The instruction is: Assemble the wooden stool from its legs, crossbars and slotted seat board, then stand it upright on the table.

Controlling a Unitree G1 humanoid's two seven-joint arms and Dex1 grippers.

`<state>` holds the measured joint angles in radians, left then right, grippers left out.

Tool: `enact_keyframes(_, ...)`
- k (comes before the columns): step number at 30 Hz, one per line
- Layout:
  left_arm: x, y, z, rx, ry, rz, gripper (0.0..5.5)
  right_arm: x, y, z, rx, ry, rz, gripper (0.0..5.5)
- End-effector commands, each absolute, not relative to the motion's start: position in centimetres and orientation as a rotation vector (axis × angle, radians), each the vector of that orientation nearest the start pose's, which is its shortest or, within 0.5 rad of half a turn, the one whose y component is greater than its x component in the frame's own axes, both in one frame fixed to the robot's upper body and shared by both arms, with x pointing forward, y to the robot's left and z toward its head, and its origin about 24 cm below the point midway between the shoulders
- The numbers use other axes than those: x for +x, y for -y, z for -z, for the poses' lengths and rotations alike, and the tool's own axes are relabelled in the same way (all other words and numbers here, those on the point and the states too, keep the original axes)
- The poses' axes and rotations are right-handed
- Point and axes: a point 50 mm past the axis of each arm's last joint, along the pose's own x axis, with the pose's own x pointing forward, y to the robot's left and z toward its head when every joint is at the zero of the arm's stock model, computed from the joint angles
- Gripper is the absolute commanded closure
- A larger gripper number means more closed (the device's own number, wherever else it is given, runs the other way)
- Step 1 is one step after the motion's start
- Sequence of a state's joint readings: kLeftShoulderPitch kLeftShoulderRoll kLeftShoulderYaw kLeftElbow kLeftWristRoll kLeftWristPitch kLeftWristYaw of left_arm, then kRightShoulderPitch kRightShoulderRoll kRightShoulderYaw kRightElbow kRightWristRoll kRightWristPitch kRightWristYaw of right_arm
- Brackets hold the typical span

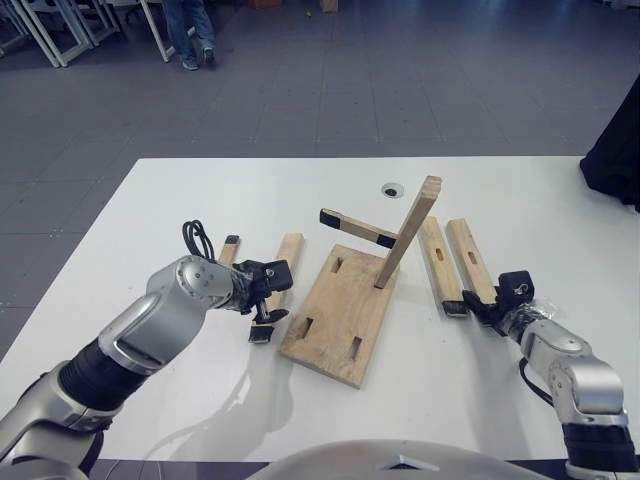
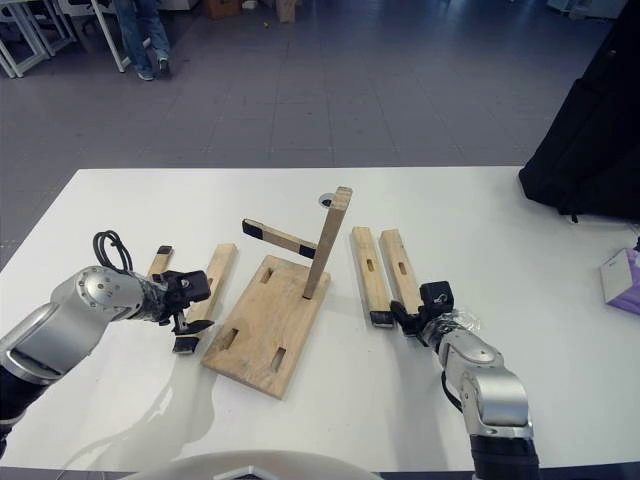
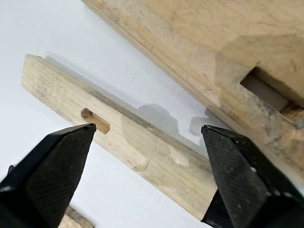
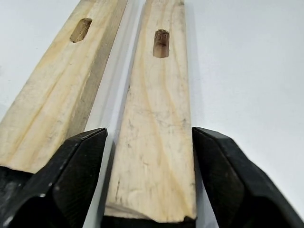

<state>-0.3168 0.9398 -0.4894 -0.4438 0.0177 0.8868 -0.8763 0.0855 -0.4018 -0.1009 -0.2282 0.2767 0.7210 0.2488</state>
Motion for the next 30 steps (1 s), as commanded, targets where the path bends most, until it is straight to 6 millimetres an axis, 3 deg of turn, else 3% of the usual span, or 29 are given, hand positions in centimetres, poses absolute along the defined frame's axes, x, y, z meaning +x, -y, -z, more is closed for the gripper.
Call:
enact_keyframes(1, 23.3, -18.5, -8.6, 0.969, -0.785, 0.96, 1.38, 22.3, 22.5, -3.0, -0.02, -0.584, -0.155, 2.9)
enact_keyframes(5, 21.9, -17.1, -8.0, 0.993, -0.786, 1.061, 1.38, 23.5, 22.5, -4.4, -0.006, -0.511, -0.133, 3.47)
enact_keyframes(7, 21.2, -16.6, -7.9, 1.004, -0.792, 1.114, 1.38, 24.2, 22.6, -5.6, 0.004, -0.462, -0.118, 3.48)
enact_keyframes(12, 21.7, -13.0, -10.1, 0.886, -0.636, 1.176, 1.38, 25.7, 22.9, -8.5, 0.022, -0.35, -0.082, 3.48)
enact_keyframes(19, 22.8, -13.3, -11.8, 0.802, -0.619, 1.128, 1.38, 26.5, 23.6, -12.3, 0.03, -0.203, -0.056, 3.48)
enact_keyframes(27, 20.3, -15.5, -16.3, 0.285, -0.603, 1.316, 1.38, 27.4, 21.9, -21.9, 0.091, 0.104, -0.282, 3.48)
enact_keyframes(30, 21.1, -15.2, -19.5, 0.03, -0.409, 1.377, 1.38, 27.3, 20.5, -24.0, 0.118, 0.165, -0.412, 3.48)
